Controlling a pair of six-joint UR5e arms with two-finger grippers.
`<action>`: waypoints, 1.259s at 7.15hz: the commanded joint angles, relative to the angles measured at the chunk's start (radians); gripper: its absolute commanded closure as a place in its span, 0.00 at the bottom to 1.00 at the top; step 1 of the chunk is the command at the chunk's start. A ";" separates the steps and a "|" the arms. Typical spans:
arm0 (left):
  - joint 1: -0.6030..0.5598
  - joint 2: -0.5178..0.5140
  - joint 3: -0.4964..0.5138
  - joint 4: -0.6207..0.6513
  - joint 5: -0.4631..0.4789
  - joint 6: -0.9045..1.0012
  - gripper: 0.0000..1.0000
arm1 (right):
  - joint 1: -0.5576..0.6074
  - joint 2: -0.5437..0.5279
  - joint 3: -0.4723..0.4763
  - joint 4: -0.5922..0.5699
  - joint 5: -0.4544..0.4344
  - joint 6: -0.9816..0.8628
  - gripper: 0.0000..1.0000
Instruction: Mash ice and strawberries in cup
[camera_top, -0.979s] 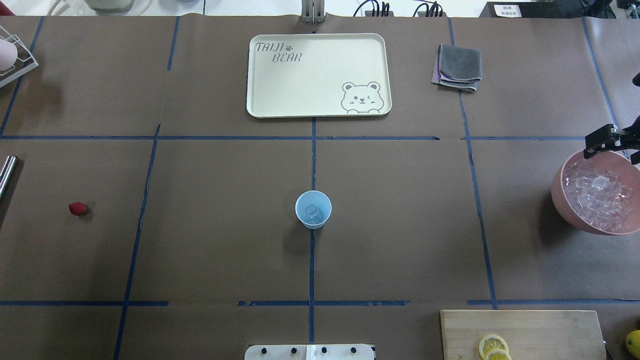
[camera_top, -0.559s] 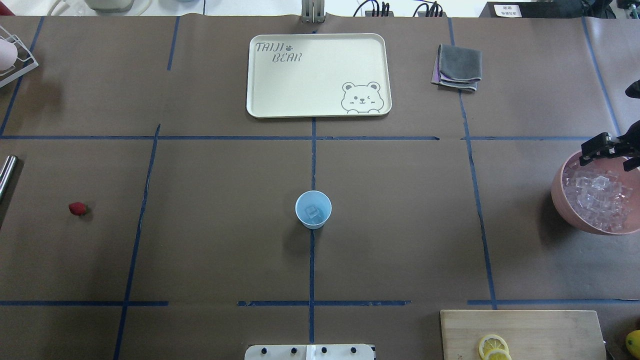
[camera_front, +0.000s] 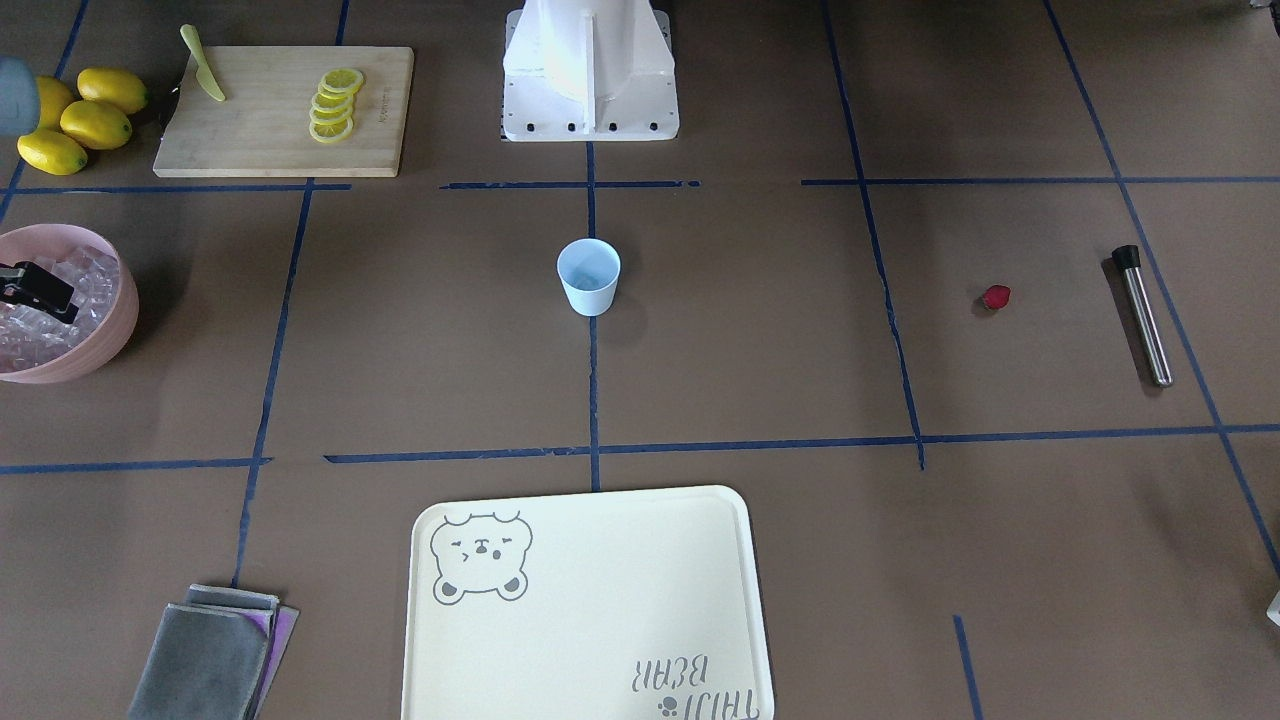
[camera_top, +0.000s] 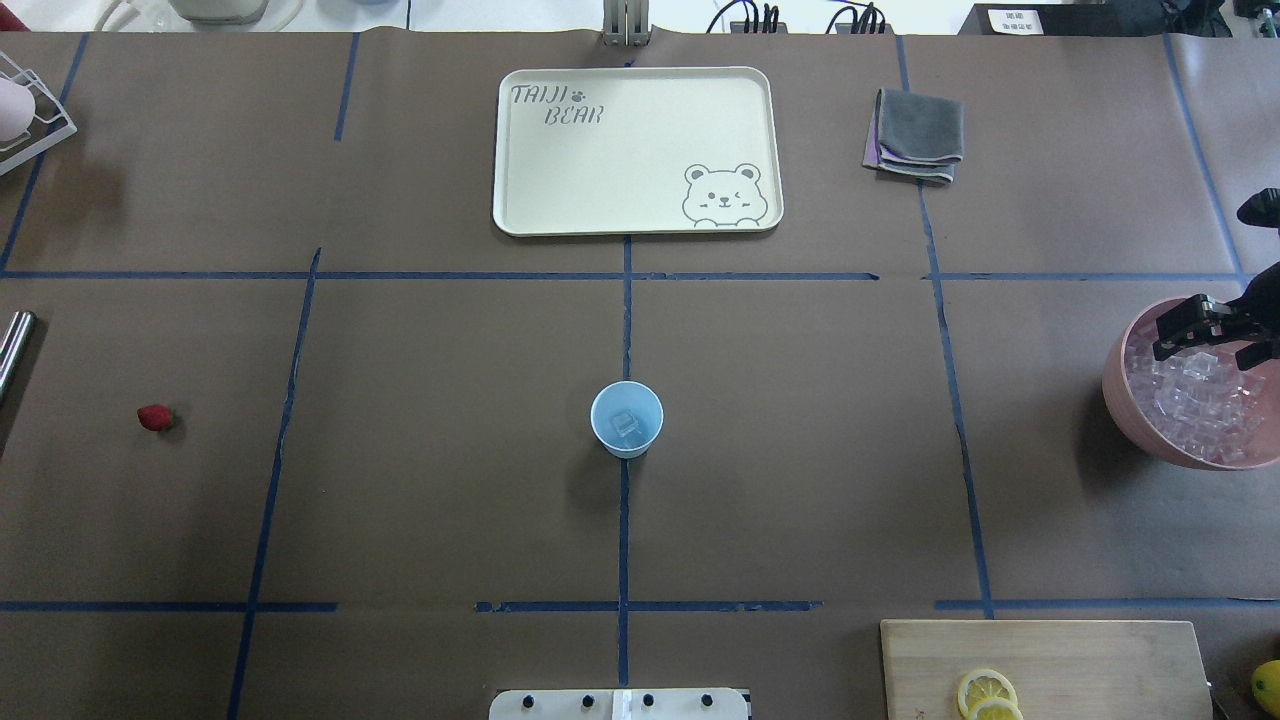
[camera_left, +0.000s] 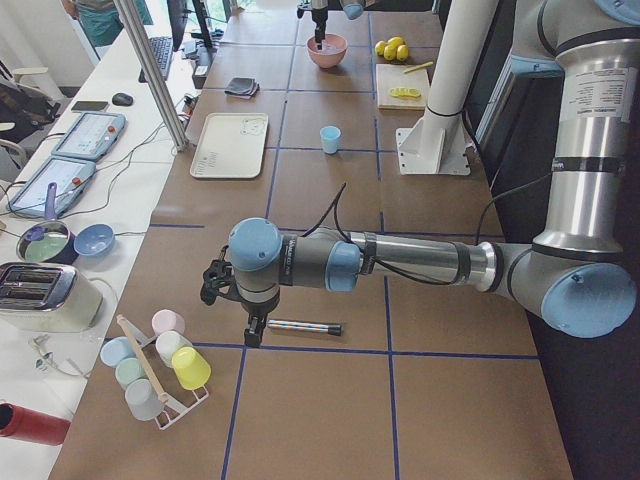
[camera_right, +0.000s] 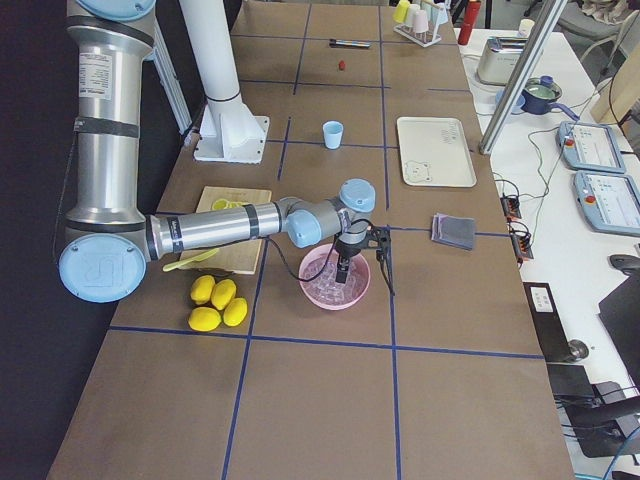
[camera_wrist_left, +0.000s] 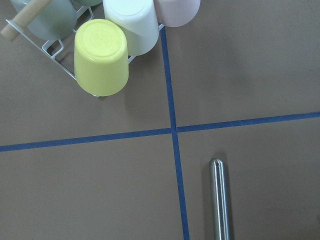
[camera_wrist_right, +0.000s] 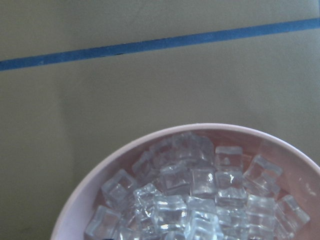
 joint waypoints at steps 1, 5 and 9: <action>0.000 0.000 -0.001 0.000 -0.001 0.000 0.00 | 0.000 -0.035 0.020 0.000 -0.012 -0.002 0.10; 0.000 0.000 -0.001 0.000 -0.001 0.000 0.00 | -0.006 -0.013 0.009 -0.001 -0.069 0.004 0.13; 0.000 0.000 0.001 0.000 0.000 0.000 0.00 | -0.030 -0.013 -0.015 0.000 -0.064 0.004 0.19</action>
